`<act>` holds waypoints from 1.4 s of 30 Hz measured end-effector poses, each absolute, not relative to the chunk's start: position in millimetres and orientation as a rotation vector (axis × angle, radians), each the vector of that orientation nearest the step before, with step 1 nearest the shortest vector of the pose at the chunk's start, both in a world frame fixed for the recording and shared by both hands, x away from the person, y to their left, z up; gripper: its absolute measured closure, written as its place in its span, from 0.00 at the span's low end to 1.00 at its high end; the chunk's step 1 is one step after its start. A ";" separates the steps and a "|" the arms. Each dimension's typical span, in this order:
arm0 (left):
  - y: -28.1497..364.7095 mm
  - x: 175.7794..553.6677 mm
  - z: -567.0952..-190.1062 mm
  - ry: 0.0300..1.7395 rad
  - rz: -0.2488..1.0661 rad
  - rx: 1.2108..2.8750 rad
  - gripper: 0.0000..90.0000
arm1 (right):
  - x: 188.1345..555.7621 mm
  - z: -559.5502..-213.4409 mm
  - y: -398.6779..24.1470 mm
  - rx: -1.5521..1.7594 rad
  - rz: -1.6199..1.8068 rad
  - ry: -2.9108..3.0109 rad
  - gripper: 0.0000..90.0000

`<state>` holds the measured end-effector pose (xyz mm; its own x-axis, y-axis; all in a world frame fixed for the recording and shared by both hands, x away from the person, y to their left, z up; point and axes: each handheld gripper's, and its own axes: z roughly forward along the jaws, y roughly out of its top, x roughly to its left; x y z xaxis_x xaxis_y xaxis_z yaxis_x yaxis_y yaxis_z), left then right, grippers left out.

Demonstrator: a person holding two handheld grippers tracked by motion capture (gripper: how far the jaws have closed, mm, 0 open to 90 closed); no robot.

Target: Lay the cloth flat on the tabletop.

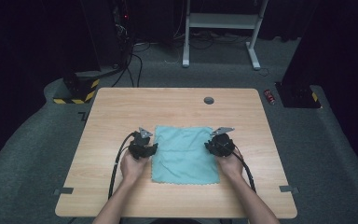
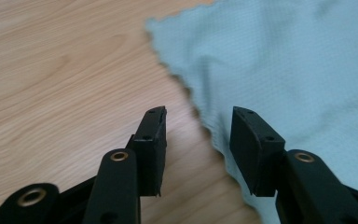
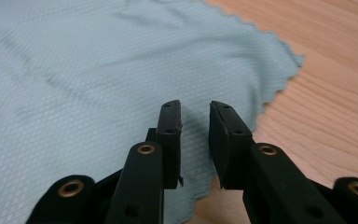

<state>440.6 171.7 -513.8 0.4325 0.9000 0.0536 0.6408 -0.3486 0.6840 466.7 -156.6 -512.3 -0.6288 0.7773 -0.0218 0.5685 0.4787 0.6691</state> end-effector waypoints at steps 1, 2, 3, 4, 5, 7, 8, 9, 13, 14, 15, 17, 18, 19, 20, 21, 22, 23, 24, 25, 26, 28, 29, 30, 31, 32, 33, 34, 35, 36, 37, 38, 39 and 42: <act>174.9 440.0 -512.4 1.303 0.577 2.106 0.61 | 467.4 -512.0 -158.3 1.142 0.894 2.398 0.79; 179.1 437.5 -509.5 1.302 0.570 2.104 0.61 | 467.2 -511.5 -160.0 1.151 0.885 2.392 0.78; 181.6 434.7 -507.2 1.293 0.558 2.098 0.60 | 466.3 -510.1 -162.9 1.152 0.883 2.386 0.77; 184.2 429.2 -503.9 1.279 0.536 2.083 0.59 | 464.9 -508.7 -164.4 1.156 0.892 2.386 0.76; 186.0 422.8 -501.3 1.261 0.512 2.067 0.59 | 462.4 -506.4 -166.3 1.146 0.901 2.386 0.76; 185.5 409.6 -497.6 1.218 0.475 2.072 0.58 | 453.9 -502.1 -168.9 1.134 0.939 2.390 0.74; 183.1 401.5 -496.9 1.193 0.471 2.071 0.57 | 448.7 -501.2 -169.6 1.124 0.952 2.396 0.73; 179.4 392.1 -497.2 1.169 0.455 2.074 0.57 | 442.6 -501.2 -169.4 1.113 0.960 2.408 0.73; 165.3 363.6 -502.8 1.089 0.431 2.113 0.56 | 414.5 -506.6 -168.6 1.069 0.999 2.440 0.70; 163.2 356.0 -504.7 1.069 0.433 2.124 0.56 | 407.6 -507.6 -169.4 1.062 1.005 2.440 0.69; 161.8 349.0 -506.6 1.059 0.434 2.129 0.56 | 401.0 -508.1 -171.3 1.063 1.022 2.438 0.69; 161.5 337.3 -509.3 1.061 0.424 2.127 0.57 | 389.2 -508.9 -175.9 1.078 1.061 2.434 0.69; 162.4 333.1 -510.0 1.066 0.421 2.123 0.57 | 384.1 -509.2 -178.2 1.079 1.076 2.430 0.69; 163.3 329.3 -511.1 1.070 0.418 2.112 0.58 | 379.4 -509.3 -180.3 1.077 1.080 2.429 0.69; 163.2 327.5 -511.7 1.077 0.414 2.109 0.60 | 374.0 -509.9 -181.9 1.072 1.082 2.425 0.70; 162.9 326.0 -512.3 1.077 0.414 2.113 0.62 | 371.3 -510.4 -182.6 1.061 1.079 2.425 0.72; 162.4 324.5 -512.6 1.069 0.405 2.117 0.66 | 367.8 -511.1 -182.8 1.050 1.068 2.433 0.75; 161.8 322.8 -512.8 1.052 0.413 2.123 0.71 | 365.0 -512.1 -182.8 1.041 1.063 2.448 0.78; 161.1 321.4 -513.0 1.049 0.417 2.122 0.77 | 361.6 -513.3 -182.4 1.024 1.070 2.461 0.81; 160.4 320.2 -513.3 1.039 0.420 2.125 0.80 | 359.4 -513.7 -181.8 1.008 1.068 2.462 0.82; 159.7 319.6 -513.6 1.036 0.420 2.138 0.83 | 356.6 -514.0 -180.3 0.988 1.054 2.461 0.84; 158.7 319.0 -514.8 1.030 0.422 2.158 0.87 | 353.4 -514.2 -177.9 0.964 1.040 2.466 0.85; 158.4 319.0 -515.8 1.033 0.419 2.161 0.89 | 352.4 -514.5 -176.9 0.956 1.037 2.470 0.87; 159.0 319.3 -516.2 1.029 0.423 2.169 0.91 | 351.9 -515.4 -175.8 0.952 1.029 2.475 0.88; 159.7 319.4 -516.3 1.035 0.419 2.163 0.94 | 351.7 -516.7 -174.9 0.951 1.015 2.488 0.90; 160.7 319.7 -516.2 1.036 0.412 2.164 0.98 | 351.0 -517.7 -174.8 0.942 1.018 2.485 0.92; 161.7 319.7 -516.0 1.035 0.405 2.166 1.00 | 350.8 -517.7 -175.3 0.937 1.016 2.486 0.96; 162.5 319.2 -515.9 1.032 0.401 2.168 1.00 | 350.7 -517.3 -176.1 0.932 1.010 2.490 1.00; 163.1 318.2 -515.4 1.029 0.396 2.176 1.00 | 350.5 -517.4 -177.1 0.923 1.007 2.489 1.00; 163.7 316.8 -514.9 1.025 0.399 2.183 1.00 | 349.8 -517.2 -177.9 0.923 1.004 2.491 1.00; 164.8 315.3 -514.3 1.020 0.403 2.194 1.00 | 349.0 -516.9 -178.6 0.914 0.998 2.491 1.00; 166.3 313.6 -514.0 1.019 0.402 2.199 1.00 | 347.5 -516.5 -178.6 0.917 0.987 2.491 1.00; 168.3 312.2 -513.6 1.019 0.404 2.205 1.00 | 346.6 -516.4 -179.1 0.907 0.982 2.493 1.00; 172.9 306.7 -512.2 1.013 0.429 2.202 1.00 | 345.2 -516.3 -180.6 0.905 0.986 2.491 0.99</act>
<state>306.7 172.9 -512.2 0.6450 0.7640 0.0187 0.5446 -0.4768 0.6900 345.2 -180.6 -516.3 -0.7515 0.6575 -0.0541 0.4423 0.5631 0.6981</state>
